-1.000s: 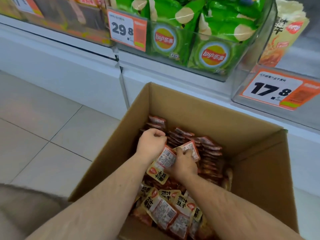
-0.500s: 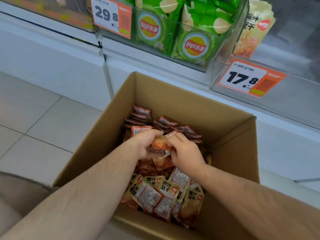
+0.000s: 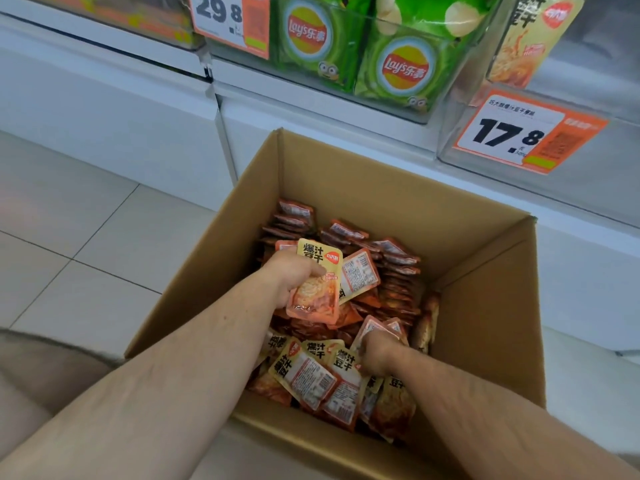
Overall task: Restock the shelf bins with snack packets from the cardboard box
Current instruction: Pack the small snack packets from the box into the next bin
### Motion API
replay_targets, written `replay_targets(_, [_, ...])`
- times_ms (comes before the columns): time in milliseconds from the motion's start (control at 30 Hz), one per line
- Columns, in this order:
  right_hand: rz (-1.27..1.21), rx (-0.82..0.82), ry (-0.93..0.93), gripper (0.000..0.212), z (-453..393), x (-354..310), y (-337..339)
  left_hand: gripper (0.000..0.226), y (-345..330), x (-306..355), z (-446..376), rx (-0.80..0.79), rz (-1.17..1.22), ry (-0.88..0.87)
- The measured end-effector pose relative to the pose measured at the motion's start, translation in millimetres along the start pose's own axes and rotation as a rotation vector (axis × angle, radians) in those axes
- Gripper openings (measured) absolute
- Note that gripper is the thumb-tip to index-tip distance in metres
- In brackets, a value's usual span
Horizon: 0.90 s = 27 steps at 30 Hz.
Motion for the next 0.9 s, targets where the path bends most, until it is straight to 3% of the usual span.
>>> replay_targets(100, [-0.026,0.042,0.007,0.034,4.9,3.1,18.7,0.028,-5.0,5.7,3.2,-0.011,0.019,-0.02])
replay_targets(200, [-0.212,0.078,0.025,0.032,28.8,17.0,54.9,0.026,-11.3,13.5,8.5,-0.031,0.025,-0.063])
replay_targets(367, [-0.319,0.345,-0.012,0.025,109.6,60.0,141.3,0.02,-23.3,40.5,28.5,-0.042,-0.004,-0.239])
replay_targets(500, [-0.497,0.503,0.047,0.03,176.3,80.8,182.0,0.018,-55.4,64.6,60.4,-0.162,-0.161,-0.396])
replay_targets(633, [-0.713,0.467,0.092,0.012,217.9,89.8,193.2,0.017,-89.1,81.2,96.4,-0.315,-0.26,-0.504])
replay_targets(767, [-1.103,0.282,0.179,0.018,229.0,86.0,194.8,0.015,-111.2,81.8,120.4,-0.42,-0.209,-0.486])
replay_targets(900, [-1.279,0.23,0.168,0.025,231.4,86.7,200.0,0.024,-125.4,76.2,133.4,-0.495,-0.087,-0.397])
Point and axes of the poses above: each hand's wrist, its own z-axis away from the middle knuckle, its own y-axis out of the back of the hand, x = y × z, the point moved 9 cm from there along -z, towards the middle knuckle, and after that the axes turned 14 degrees about z, right-handed, at the moved point
